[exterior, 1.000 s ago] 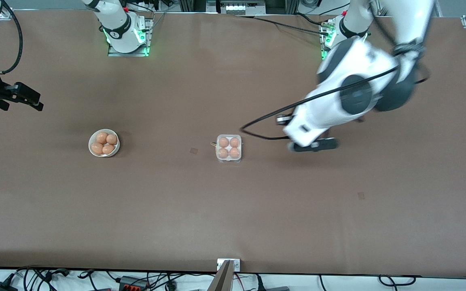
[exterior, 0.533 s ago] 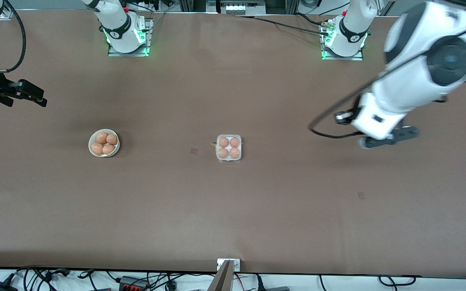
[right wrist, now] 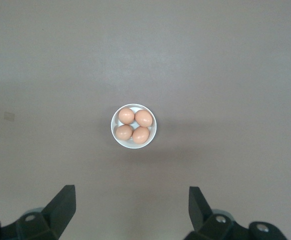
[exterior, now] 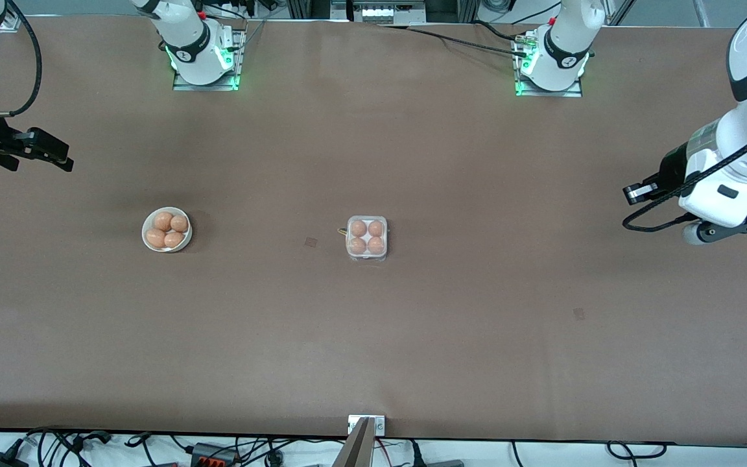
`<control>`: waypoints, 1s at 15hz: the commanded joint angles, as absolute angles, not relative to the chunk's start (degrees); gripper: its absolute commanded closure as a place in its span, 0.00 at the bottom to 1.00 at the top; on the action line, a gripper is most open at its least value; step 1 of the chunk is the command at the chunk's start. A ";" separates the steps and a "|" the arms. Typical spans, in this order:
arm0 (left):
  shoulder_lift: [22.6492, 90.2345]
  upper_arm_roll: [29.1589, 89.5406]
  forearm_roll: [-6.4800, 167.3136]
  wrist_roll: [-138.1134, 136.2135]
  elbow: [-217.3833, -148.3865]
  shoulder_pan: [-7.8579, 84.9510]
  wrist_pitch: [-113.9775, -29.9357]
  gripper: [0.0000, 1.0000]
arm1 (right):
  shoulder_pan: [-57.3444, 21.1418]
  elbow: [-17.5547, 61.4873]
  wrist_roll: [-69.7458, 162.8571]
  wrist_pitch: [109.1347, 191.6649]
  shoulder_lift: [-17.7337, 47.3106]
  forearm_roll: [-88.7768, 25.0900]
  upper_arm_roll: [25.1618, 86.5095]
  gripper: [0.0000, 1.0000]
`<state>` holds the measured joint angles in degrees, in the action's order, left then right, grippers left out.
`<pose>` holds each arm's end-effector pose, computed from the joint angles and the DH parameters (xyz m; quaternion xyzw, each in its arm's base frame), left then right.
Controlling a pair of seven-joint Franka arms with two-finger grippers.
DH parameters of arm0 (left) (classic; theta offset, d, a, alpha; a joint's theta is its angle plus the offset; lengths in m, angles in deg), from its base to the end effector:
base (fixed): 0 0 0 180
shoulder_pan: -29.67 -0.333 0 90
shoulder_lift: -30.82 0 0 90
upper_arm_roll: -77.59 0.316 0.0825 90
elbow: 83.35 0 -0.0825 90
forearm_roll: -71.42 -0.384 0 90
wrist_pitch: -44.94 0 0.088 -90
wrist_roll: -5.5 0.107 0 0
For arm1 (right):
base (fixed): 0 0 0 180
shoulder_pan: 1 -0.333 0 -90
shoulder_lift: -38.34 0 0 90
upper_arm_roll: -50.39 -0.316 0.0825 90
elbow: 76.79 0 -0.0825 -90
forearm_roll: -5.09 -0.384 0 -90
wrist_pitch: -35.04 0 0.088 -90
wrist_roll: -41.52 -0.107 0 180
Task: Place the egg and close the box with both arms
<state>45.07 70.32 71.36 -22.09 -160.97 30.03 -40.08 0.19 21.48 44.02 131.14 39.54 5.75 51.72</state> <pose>0.6142 -0.0722 0.5732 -0.9829 -0.1740 0.0606 0.0033 0.5527 -0.0256 0.5768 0.9999 0.0005 -0.0087 0.0051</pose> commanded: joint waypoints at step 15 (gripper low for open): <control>34.34 68.89 70.81 -10.84 -177.92 25.98 -48.77 0.00 | -0.56 21.73 43.81 132.69 40.36 7.29 51.79 0.00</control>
